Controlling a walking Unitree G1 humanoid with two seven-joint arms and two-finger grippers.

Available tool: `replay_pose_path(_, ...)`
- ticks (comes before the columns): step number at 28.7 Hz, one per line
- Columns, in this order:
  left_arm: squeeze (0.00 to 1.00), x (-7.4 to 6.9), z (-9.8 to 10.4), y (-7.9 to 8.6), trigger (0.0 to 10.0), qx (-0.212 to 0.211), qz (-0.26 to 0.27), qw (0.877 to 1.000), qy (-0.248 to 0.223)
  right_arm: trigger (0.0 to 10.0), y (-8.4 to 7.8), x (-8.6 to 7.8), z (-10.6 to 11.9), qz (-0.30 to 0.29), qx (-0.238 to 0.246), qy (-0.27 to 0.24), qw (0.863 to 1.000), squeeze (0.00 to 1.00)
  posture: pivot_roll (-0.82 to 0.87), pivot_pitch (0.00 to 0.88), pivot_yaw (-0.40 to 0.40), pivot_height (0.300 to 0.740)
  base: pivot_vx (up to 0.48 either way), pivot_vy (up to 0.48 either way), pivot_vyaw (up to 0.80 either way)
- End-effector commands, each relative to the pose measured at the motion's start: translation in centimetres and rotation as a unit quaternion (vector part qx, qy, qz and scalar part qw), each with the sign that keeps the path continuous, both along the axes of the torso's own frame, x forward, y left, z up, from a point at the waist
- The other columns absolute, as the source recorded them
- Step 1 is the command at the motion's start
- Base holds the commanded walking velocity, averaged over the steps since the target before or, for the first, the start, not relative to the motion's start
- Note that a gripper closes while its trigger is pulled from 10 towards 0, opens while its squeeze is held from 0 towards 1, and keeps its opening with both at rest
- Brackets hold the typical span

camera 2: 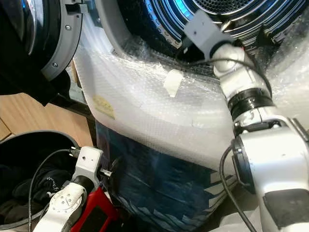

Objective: Clothes washing

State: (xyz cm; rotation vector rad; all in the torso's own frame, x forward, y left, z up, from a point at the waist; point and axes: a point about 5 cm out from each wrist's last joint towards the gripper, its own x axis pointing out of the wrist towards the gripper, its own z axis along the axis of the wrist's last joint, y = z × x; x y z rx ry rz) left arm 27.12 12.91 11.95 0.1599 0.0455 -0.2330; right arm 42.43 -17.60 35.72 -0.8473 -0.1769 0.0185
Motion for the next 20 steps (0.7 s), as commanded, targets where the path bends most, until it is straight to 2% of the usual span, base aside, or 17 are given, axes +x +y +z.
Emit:
replay_pose_path(1,0.0,0.1,-0.3,-0.5,10.0,0.0,-0.012,1.0,0.01,10.0,-0.5,-0.3,1.0,0.005,0.024,-0.016,1.0,0.0,0.0,0.088,-0.058,0.74,0.0,0.0,0.0)
replay_pose_path(3,0.0,0.1,-0.3,-0.5,10.0,0.0,-0.012,1.0,0.01,10.0,-0.5,-0.3,1.0,0.005,0.024,-0.016,1.0,0.0,0.0,0.088,-0.058,0.74,0.0,0.0,0.0)
replay_pose_path(7,0.0,0.3,-0.1,-0.6,10.0,-0.001,-0.017,1.0,0.008,10.0,-0.3,-0.8,2.4,0.033,0.056,-0.029,0.997,0.0,0.0,0.087,-0.058,0.74,0.0,0.0,0.0)
replay_pose_path(9,0.0,0.3,-0.2,-0.6,10.0,-0.001,-0.018,1.0,0.009,10.0,-0.4,-1.0,2.6,0.037,0.052,-0.034,0.997,0.0,-0.01,0.088,-0.06,0.74,0.0,0.0,0.0)
replay_pose_path(13,0.0,0.3,-0.2,-0.7,10.0,0.0,-0.02,1.0,0.009,10.0,-0.7,-1.3,2.4,0.038,0.038,-0.036,0.998,0.0,-0.01,0.089,-0.062,0.74,0.0,0.0,0.0)
replay_pose_path(16,0.0,0.4,-0.2,-0.8,10.0,0.0,-0.023,1.0,0.009,10.0,-1.5,-2.2,1.5,0.032,0.0,-0.032,0.999,0.0,-0.01,0.088,-0.06,0.74,0.0,0.0,0.0)
replay_pose_path(20,0.0,0.5,-0.2,-0.8,10.0,0.0,-0.023,1.0,0.009,10.0,-2.2,-2.8,1.3,0.025,-0.022,-0.03,0.999,0.0,-0.02,0.088,-0.059,0.74,0.0,0.0,0.0)
